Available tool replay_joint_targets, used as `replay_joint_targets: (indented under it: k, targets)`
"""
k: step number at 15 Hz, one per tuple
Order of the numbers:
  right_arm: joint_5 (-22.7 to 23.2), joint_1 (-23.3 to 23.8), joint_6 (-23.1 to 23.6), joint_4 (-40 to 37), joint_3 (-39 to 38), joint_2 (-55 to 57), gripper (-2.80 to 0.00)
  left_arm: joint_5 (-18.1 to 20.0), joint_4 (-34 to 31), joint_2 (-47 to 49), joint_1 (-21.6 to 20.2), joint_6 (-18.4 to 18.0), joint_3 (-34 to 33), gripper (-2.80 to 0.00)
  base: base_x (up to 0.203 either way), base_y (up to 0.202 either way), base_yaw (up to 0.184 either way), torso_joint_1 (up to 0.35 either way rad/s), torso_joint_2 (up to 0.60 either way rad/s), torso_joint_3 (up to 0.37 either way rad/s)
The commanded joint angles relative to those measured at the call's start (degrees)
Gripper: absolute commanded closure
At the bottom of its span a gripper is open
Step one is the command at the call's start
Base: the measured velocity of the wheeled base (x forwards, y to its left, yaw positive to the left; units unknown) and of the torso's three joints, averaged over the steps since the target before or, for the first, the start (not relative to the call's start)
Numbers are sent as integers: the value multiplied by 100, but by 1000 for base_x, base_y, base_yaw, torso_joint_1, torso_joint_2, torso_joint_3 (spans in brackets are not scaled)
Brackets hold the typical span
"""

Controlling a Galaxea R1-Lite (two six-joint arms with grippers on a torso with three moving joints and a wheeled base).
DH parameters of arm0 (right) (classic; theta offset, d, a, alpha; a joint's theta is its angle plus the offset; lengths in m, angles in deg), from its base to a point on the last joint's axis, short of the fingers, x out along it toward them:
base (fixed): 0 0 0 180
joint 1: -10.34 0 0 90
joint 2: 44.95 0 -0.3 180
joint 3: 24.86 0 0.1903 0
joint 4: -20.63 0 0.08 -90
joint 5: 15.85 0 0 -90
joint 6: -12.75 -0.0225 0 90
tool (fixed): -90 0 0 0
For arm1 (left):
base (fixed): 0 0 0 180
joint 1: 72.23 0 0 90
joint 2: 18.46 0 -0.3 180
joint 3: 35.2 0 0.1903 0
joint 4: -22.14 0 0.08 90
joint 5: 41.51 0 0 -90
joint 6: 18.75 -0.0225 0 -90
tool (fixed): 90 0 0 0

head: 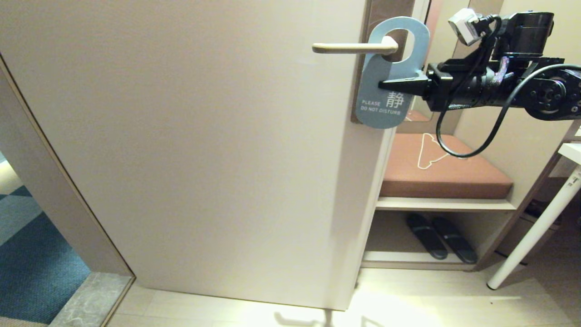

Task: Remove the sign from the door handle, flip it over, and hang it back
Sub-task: Take down the sign

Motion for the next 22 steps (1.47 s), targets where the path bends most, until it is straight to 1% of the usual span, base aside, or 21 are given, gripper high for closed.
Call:
replay_joint_targets:
  k: [1, 3, 7, 16, 17, 19, 22]
  targets:
    - [-95, -87, 11, 1, -130, -150, 0, 0, 0, 9, -1, -4, 0, 0, 0, 0, 0, 0, 0, 0]
    - [-177, -174, 10, 1, -209, -197, 0, 0, 0, 9, -1, -4, 0, 0, 0, 0, 0, 0, 0, 0]
    - [-637, -356, 3, 1, -231, -219, 0, 0, 0, 9, -1, -4, 0, 0, 0, 0, 0, 0, 0, 0]
    - [-2372, -821, 20, 10, -230, -226, 0, 0, 0, 9, -1, 0, 0, 0, 0, 0, 0, 0, 0, 0]
    - [-2498, -899, 20, 10, -236, -245, 0, 0, 0, 9, -1, 2, 0, 0, 0, 0, 0, 0, 0, 0]
    - [-2612, -1072, 12, 2, -290, -322, 0, 0, 0, 9, -1, -3, 0, 0, 0, 0, 0, 0, 0, 0]
    - [-2623, -1300, 11, -7, -404, -448, 0, 0, 0, 9, -1, -4, 0, 0, 0, 0, 0, 0, 0, 0]
